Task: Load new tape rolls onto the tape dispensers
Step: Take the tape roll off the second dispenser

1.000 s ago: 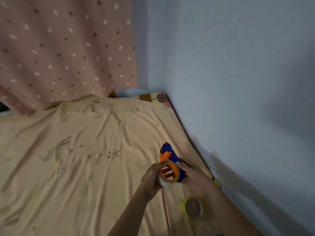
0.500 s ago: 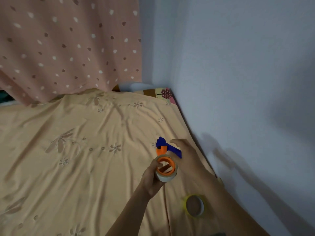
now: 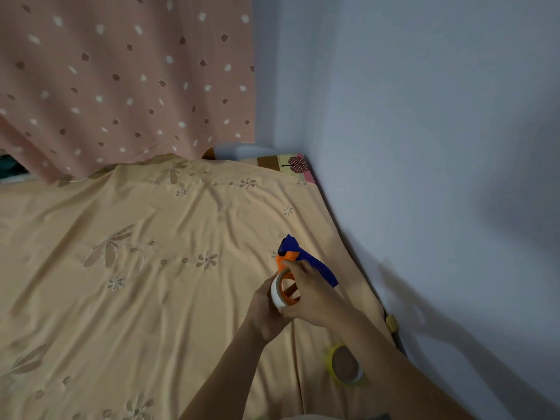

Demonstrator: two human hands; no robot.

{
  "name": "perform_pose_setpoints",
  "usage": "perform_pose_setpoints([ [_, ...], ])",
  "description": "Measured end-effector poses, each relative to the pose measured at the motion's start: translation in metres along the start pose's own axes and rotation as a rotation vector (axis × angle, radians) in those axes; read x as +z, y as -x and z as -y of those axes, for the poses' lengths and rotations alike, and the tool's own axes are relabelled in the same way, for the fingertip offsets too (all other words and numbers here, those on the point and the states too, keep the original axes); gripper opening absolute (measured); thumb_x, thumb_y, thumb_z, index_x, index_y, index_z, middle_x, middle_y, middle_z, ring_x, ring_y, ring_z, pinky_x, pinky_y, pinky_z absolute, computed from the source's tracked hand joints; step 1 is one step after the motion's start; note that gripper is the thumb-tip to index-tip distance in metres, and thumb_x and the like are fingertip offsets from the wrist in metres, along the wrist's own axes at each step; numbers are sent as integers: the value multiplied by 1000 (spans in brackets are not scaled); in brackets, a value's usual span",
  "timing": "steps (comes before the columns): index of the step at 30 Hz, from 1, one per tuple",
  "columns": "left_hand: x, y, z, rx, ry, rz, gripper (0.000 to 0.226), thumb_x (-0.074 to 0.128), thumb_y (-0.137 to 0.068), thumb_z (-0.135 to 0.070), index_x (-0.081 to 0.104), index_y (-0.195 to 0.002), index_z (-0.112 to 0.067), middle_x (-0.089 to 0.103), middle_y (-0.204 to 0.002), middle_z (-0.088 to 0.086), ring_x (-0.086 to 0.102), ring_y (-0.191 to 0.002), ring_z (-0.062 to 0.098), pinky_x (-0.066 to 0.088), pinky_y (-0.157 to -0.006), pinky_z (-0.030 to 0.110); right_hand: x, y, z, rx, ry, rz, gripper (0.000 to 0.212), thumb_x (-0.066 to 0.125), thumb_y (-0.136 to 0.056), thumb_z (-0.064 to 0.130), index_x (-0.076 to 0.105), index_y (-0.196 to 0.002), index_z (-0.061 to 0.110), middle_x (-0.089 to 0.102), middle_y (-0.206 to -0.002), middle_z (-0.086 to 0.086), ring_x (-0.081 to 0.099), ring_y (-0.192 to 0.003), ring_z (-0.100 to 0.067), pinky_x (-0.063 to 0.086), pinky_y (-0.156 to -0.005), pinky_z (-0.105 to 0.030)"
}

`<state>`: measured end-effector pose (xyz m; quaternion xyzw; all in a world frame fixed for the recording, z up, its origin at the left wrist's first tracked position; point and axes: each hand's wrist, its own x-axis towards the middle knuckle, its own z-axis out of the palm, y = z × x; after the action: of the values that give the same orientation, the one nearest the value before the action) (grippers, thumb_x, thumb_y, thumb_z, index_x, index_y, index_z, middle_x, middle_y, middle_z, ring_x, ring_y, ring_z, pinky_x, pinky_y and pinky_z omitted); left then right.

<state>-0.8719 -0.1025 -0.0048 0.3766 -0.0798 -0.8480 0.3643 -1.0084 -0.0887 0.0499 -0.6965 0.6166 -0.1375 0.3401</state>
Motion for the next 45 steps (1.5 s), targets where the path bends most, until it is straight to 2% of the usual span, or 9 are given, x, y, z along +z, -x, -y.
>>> perform_pose_setpoints([
  [10, -19, -8, -2, 105, -131, -115, 38, 40, -108, -33, 69, -123, -14, 77, -104, 15, 70, -95, 30, 57, -80, 41, -17, -11, 12, -33, -193, -243, 74, 82, -69, 39, 43, -132, 33, 45, -132, 12, 53, -116, -7, 54, -90, -23],
  [14, -37, -9, -10, 223, -159, -198, 43, 45, -104, -36, 60, -138, -15, 68, -127, 18, 65, -113, 32, 57, -87, 44, -21, -29, -17, 116, -153, -456, 81, 81, -73, 35, 39, -140, 20, 41, -137, 3, 47, -118, -12, 51, -90, -29],
  [19, -56, -12, -22, 294, -194, -244, 44, 44, -106, -35, 57, -142, -14, 63, -137, 22, 60, -121, 41, 51, -93, 51, 8, -35, -86, 353, 21, -281, 88, 80, -73, 30, 32, -146, 13, 38, -142, -11, 45, -126, -33, 49, -93, -40],
  [22, -67, -15, -24, 301, -229, -254, 48, 38, -108, -37, 50, -149, -12, 49, -148, 31, 47, -135, 52, 43, -104, 61, 28, -39, -104, 397, 113, -140, 95, 81, -75, 33, 27, -149, 12, 37, -145, -11, 46, -124, -33, 49, -96, -41],
  [27, -68, -13, -22, 260, -244, -217, 45, 37, -110, -34, 50, -147, -13, 53, -144, 29, 55, -124, 41, 42, -104, 59, 61, -48, -111, 443, 218, 61, 93, 77, -77, 39, 26, -151, 17, 34, -152, -10, 43, -133, -31, 44, -106, -42],
  [31, -71, -11, -20, 239, -317, -251, 50, 46, -107, -41, 47, -149, -13, 51, -148, 25, 54, -132, 45, 41, -109, 63, 79, -45, -117, 493, 349, 217, 98, 70, -83, 45, 11, -157, 19, 16, -163, -10, 23, -148, -31, 30, -116, -44],
  [35, -77, -6, -16, 241, -366, -267, 51, 50, -104, -45, 47, -150, -21, 54, -148, 19, 55, -134, 43, 43, -109, 67, 80, -44, -117, 517, 269, 203, 103, 74, -81, 45, 10, -158, 20, 14, -164, -10, 18, -150, -30, 28, -119, -44],
  [41, -64, -2, -10, 254, -358, -256, 45, 49, -105, -41, 48, -147, -26, 61, -139, 11, 64, -124, 33, 61, -86, 44, 69, -6, -117, 456, 292, -102, 89, 68, -80, 57, 31, -148, 13, 42, -142, -14, 47, -126, -33, 43, -103, -44],
  [45, -52, -3, 0, 211, -336, -267, 45, 52, -104, -40, 49, -146, -26, 60, -141, 12, 63, -124, 35, 61, -83, 45, 81, 36, -121, 657, 219, 22, 96, 63, -78, 64, 21, -149, 16, 34, -146, -18, 41, -130, -38, 39, -106, -50],
])
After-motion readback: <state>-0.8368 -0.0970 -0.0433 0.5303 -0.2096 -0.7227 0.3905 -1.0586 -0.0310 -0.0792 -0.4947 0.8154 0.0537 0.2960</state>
